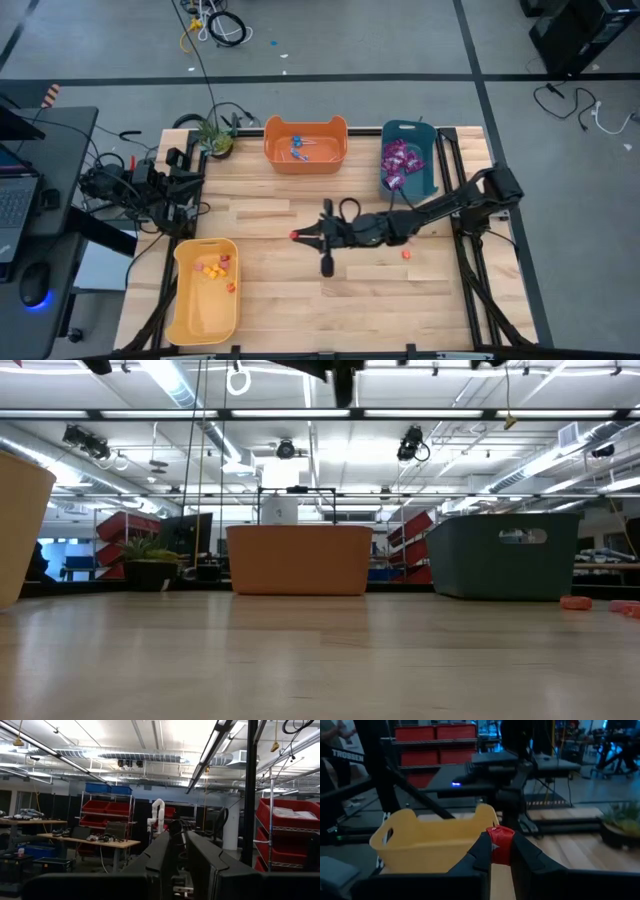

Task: Sort candy
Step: Put the red candy into the yellow bin

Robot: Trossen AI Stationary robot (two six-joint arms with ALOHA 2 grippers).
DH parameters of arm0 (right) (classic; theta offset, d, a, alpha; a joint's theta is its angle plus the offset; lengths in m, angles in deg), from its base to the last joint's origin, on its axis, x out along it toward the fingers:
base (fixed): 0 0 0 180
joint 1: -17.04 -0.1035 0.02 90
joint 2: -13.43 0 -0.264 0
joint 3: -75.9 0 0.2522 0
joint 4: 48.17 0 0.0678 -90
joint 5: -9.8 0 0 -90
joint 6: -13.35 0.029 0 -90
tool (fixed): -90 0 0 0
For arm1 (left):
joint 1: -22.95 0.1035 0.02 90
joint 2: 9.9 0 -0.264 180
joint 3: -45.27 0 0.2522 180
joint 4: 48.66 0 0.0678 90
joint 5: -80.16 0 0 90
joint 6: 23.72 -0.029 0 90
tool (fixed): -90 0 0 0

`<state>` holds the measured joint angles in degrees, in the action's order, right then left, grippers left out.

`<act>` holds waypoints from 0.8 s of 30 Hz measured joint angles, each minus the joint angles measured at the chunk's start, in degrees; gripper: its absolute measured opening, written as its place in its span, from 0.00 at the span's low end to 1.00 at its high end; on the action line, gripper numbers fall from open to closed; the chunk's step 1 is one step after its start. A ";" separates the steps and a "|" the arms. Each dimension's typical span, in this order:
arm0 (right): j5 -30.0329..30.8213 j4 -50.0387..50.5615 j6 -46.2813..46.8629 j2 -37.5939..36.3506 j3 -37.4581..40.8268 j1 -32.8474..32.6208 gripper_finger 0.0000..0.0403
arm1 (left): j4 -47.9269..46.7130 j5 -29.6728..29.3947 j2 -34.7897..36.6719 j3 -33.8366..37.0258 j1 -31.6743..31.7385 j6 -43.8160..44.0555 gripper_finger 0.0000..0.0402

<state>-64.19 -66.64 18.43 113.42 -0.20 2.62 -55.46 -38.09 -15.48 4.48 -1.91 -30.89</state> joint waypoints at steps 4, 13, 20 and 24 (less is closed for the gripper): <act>-2.51 0.19 -1.89 3.57 -5.13 1.20 0.10 | 0.01 0.00 0.00 0.00 0.00 -0.01 0.17; -6.99 0.19 -3.84 12.73 -16.12 3.15 0.10 | -0.04 0.00 0.02 0.00 0.00 -0.01 0.17; -9.70 0.23 -4.23 19.56 -23.95 3.95 0.10 | -0.06 0.00 0.00 0.00 -0.01 -0.01 0.17; -10.25 0.16 -4.22 23.83 -28.97 4.32 0.10 | -0.06 0.00 0.00 0.00 0.00 -0.01 0.17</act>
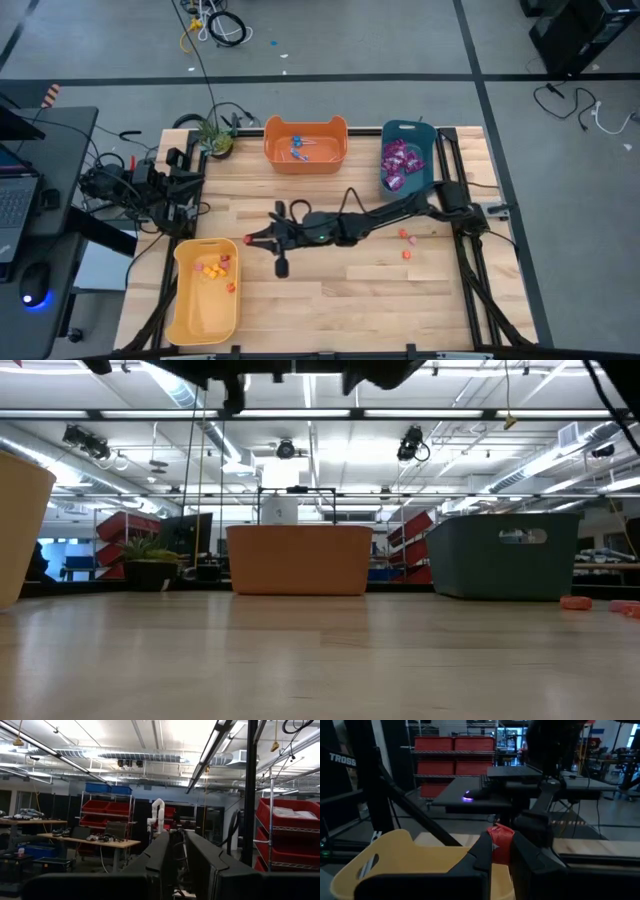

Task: Sort candy
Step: Put the red candy into the yellow bin

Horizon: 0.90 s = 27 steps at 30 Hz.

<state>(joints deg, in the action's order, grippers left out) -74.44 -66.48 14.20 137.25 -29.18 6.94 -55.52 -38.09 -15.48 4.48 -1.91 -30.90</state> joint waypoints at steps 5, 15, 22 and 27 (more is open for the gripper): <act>-1.37 0.02 0.13 6.09 -6.85 0.52 0.10 | 0.00 -0.01 0.02 0.00 0.00 0.00 0.17; -1.21 -0.02 1.06 17.10 -19.04 1.04 0.10 | -0.02 0.00 0.00 0.00 -0.02 -0.02 0.17; -1.99 0.06 2.61 24.09 -26.41 1.00 0.10 | -0.02 0.00 0.01 0.00 0.00 -0.02 0.17; -1.99 0.35 3.15 25.28 -27.23 0.97 0.10 | -0.09 0.00 0.00 0.00 0.00 -0.02 0.17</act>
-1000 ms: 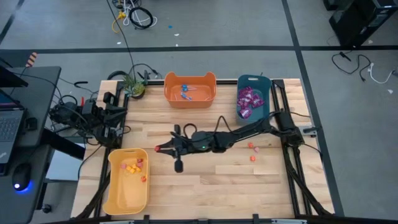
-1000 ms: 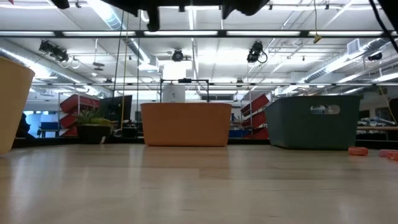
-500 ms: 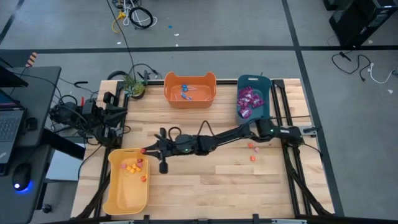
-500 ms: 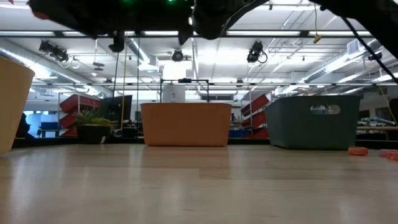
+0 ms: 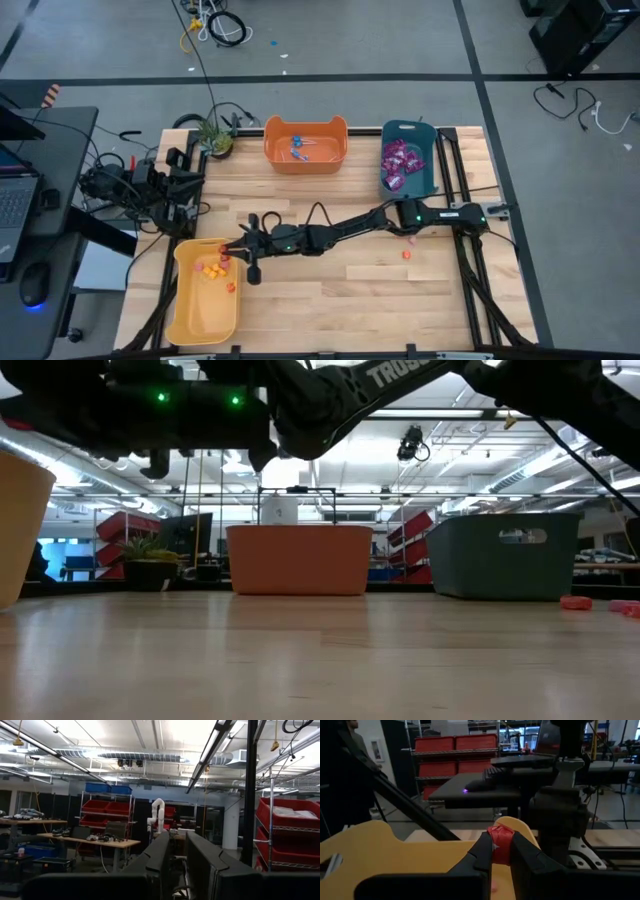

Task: Sort candy
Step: Put the red candy into the yellow bin, then put the top orange candy into the yellow bin

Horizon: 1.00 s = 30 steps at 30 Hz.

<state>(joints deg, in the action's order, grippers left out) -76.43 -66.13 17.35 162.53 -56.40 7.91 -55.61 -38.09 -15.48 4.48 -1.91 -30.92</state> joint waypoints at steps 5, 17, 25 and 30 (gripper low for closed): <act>0.02 0.65 0.51 -0.04 -0.04 0.17 0.10 | -0.12 0.00 0.00 0.00 0.00 0.00 0.17; -0.76 2.67 -0.03 -0.04 -0.04 0.20 0.13 | -0.17 0.00 0.00 0.00 -0.01 -0.01 0.17; -0.83 3.78 -0.09 -0.04 -0.04 0.22 0.24 | -0.33 0.00 0.01 0.00 -0.01 -0.01 0.17; -0.85 3.70 0.19 -0.07 -0.04 0.22 0.27 | -0.33 -0.01 0.01 0.00 0.00 -0.02 0.17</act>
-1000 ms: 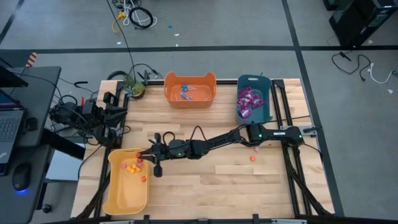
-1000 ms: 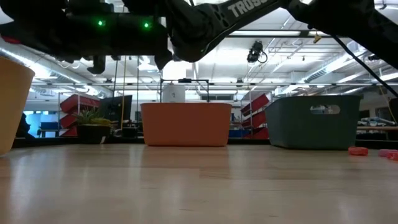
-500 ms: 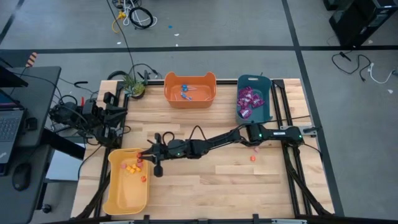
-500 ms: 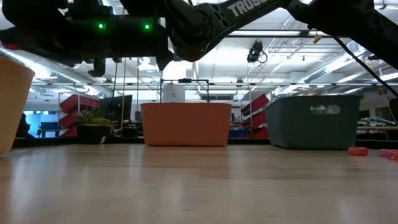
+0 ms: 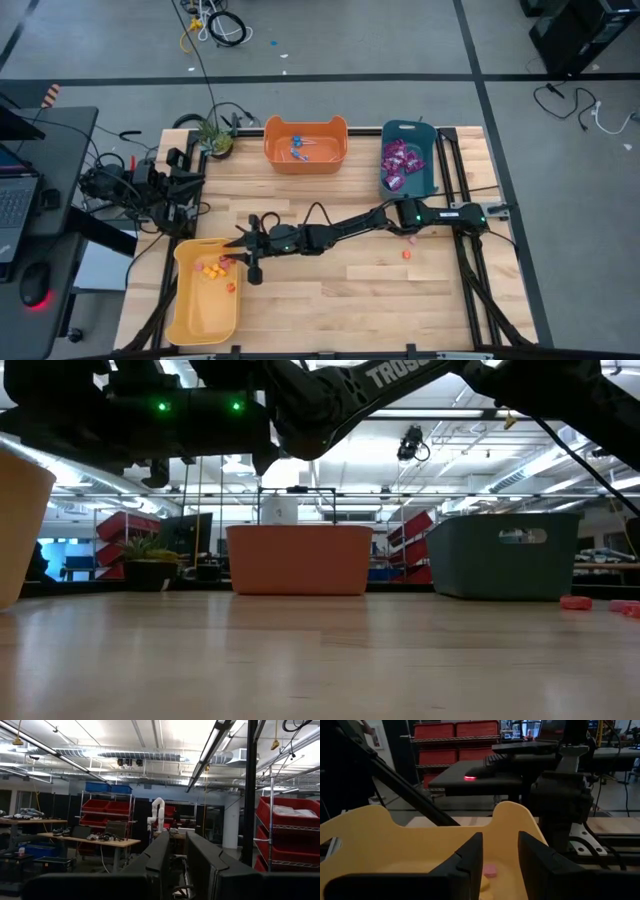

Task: Sort candy
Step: Put the top orange candy into the yellow bin

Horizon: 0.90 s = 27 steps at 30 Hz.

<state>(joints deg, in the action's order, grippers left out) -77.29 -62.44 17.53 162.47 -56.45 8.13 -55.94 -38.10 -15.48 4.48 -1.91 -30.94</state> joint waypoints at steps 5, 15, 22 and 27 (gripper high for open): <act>0.00 -0.22 -1.82 0.00 0.00 -0.07 0.27 | 0.00 0.01 -0.01 0.00 -0.02 0.00 0.17; -0.02 -0.35 -4.42 -0.72 0.04 -0.37 0.26 | -0.26 0.01 -0.01 0.00 -0.02 0.00 0.17; -0.75 9.73 -3.20 -4.65 0.09 -0.39 0.26 | -0.54 0.01 0.01 0.00 -0.02 0.00 0.17; -1.34 30.38 -2.51 -11.36 0.04 -0.63 0.24 | -0.51 0.01 0.01 0.00 -0.01 0.00 0.17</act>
<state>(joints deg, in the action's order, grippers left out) -78.63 -32.06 15.02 151.11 -56.40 7.50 -56.45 -38.09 -15.46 4.48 -1.92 -30.94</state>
